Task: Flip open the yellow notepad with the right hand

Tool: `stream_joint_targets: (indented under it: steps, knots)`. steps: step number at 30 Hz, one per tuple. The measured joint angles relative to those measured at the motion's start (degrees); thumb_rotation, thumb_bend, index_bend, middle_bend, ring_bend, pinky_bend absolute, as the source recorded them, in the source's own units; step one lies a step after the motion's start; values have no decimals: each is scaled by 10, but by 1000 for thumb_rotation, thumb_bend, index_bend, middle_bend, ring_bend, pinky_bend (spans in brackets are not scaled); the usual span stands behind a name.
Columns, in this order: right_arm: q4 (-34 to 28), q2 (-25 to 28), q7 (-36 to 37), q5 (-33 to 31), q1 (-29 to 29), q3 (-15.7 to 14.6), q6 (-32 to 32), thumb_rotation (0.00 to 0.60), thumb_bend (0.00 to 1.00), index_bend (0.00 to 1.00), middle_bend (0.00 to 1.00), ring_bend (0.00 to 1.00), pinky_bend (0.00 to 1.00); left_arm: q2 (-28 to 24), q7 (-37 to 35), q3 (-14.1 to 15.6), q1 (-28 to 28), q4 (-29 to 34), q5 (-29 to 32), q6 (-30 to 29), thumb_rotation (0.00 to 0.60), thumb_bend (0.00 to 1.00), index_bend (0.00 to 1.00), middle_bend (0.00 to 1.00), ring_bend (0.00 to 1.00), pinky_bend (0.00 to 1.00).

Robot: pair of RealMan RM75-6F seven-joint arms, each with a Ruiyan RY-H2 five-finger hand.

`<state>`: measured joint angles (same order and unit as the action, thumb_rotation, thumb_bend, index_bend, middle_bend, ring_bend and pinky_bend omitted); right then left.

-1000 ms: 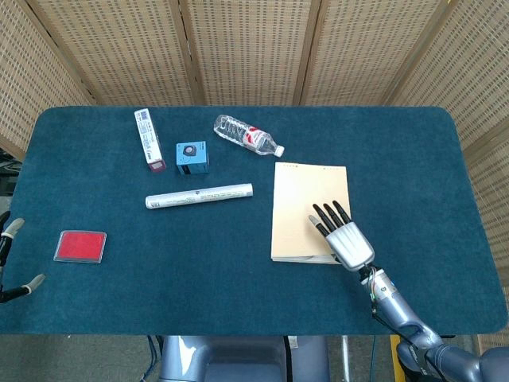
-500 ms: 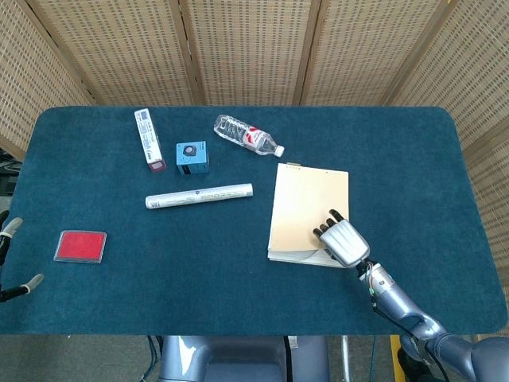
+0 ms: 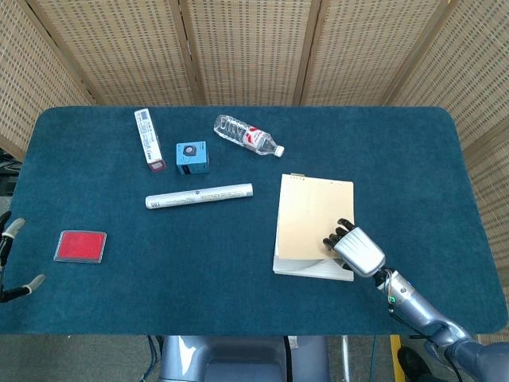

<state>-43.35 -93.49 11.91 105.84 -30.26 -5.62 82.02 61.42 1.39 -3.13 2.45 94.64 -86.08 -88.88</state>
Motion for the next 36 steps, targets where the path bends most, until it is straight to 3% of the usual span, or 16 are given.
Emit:
stream_joint_targets:
  steps: [11,20,28,36]
  knots:
    - [-24,82,19,63,37,-64,104,600,620,664,628,521,293,4,10,1,0,2,0,0,600,0,0,0,0,0]
    - [-63,114,35,71,55,-81,122,600,620,669,631,522,293,6,18,1,1,4,1,2,600,0,0,0,0,0]
    - [-157,136,76,18,26,-40,75,600,642,671,633,524,296,4,13,0,2,4,5,6,600,0,0,0,0,0]
    - [-238,160,83,-104,-44,48,-81,600,646,671,633,524,296,1,6,-7,9,3,24,22,600,0,0,0,0,0]
